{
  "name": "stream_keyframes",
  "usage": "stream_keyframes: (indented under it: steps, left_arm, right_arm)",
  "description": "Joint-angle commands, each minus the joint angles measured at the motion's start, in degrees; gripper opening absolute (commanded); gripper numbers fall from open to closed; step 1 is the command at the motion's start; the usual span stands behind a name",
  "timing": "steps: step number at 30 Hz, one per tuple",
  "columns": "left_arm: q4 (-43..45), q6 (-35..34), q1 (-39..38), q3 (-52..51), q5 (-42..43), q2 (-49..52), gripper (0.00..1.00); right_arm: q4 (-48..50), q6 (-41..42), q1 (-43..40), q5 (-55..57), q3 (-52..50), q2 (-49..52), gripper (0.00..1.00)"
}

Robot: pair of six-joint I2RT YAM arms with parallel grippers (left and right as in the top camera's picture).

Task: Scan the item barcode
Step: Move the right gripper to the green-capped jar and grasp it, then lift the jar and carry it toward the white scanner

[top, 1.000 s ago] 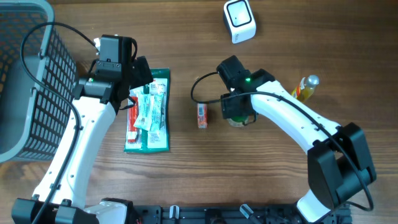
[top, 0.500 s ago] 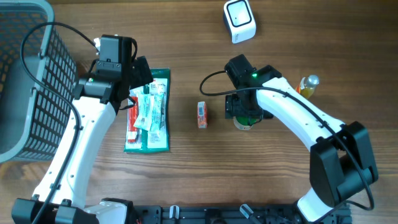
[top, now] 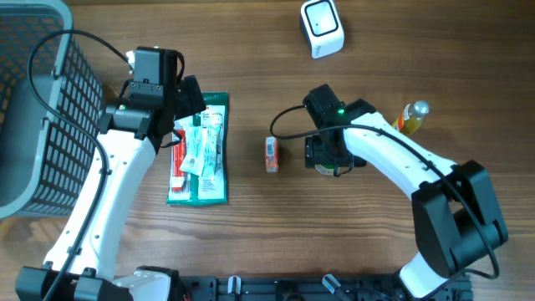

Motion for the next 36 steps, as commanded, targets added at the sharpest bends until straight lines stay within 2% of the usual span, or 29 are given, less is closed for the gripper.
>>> stream_keyframes:
  steps: [1,7,20,24,28,30,32,35,36]
  left_arm:
    - [0.15,0.11,0.24,0.20,-0.70,0.15,1.00]
    - [0.15,0.11,0.24,0.20,-0.70,0.15,1.00]
    - [0.15,0.11,0.24,0.20,-0.70,0.15,1.00]
    - [0.13,0.11,0.24,0.20,-0.70,0.15,1.00]
    - [0.13,0.11,0.24,0.20,-0.70,0.15,1.00]
    - [0.15,0.11,0.24,0.22,-0.70,0.15,1.00]
    - [0.13,0.11,0.24,0.20,-0.70,0.15,1.00]
    - [0.15,0.11,0.24,0.22,-0.70,0.15,1.00]
    - [0.15,0.11,0.24,0.20,-0.70,0.15,1.00]
  right_arm:
    - [1.46,-0.48,0.02,-0.50,-0.81,0.72,0.82]
    - [5.31,-0.61,0.02,-0.50,-3.43,0.72,0.82]
    - [6.10,-0.59,0.02,-0.50,-3.34,0.70,0.76]
    - [6.12,-0.57,0.02,-0.50,-3.34,0.72,0.72]
    - [5.55,-0.59,0.00,-0.50,-2.80,0.63,0.61]
    - [-0.48,-0.55,0.00,-0.96,2.93,0.42,0.57]
    - [-4.72,-0.59,0.02,-5.05,7.48,0.22,0.55]
    - [-8.79,-0.57,0.02,-21.99,10.82,0.22,0.52]
    - [-9.92,-0.55,0.02,-29.18,10.80,0.22,0.41]
